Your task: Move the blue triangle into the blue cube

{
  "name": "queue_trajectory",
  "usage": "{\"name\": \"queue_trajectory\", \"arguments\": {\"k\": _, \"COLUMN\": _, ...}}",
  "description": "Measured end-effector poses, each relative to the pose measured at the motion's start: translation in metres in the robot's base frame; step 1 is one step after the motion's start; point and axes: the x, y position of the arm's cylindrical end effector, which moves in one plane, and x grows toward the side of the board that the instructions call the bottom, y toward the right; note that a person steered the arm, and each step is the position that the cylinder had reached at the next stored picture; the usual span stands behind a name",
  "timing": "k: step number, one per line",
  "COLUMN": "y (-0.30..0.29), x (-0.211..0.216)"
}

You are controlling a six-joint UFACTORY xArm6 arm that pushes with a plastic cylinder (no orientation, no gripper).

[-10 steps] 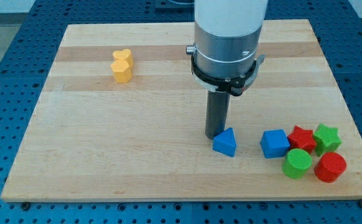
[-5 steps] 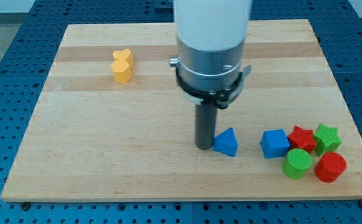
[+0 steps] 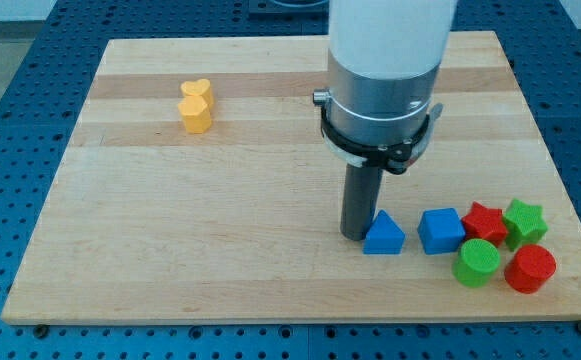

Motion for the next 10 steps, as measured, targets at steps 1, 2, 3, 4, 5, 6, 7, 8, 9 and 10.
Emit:
{"name": "queue_trajectory", "arguments": {"k": 1, "y": 0.014, "x": 0.0}}
{"name": "queue_trajectory", "arguments": {"k": 2, "y": 0.027, "x": 0.0}}
{"name": "queue_trajectory", "arguments": {"k": 3, "y": 0.033, "x": 0.0}}
{"name": "queue_trajectory", "arguments": {"k": 4, "y": 0.046, "x": 0.0}}
{"name": "queue_trajectory", "arguments": {"k": 5, "y": 0.051, "x": 0.0}}
{"name": "queue_trajectory", "arguments": {"k": 6, "y": 0.051, "x": 0.0}}
{"name": "queue_trajectory", "arguments": {"k": 7, "y": 0.053, "x": 0.0}}
{"name": "queue_trajectory", "arguments": {"k": 8, "y": 0.053, "x": 0.0}}
{"name": "queue_trajectory", "arguments": {"k": 9, "y": 0.015, "x": -0.003}}
{"name": "queue_trajectory", "arguments": {"k": 10, "y": -0.069, "x": -0.01}}
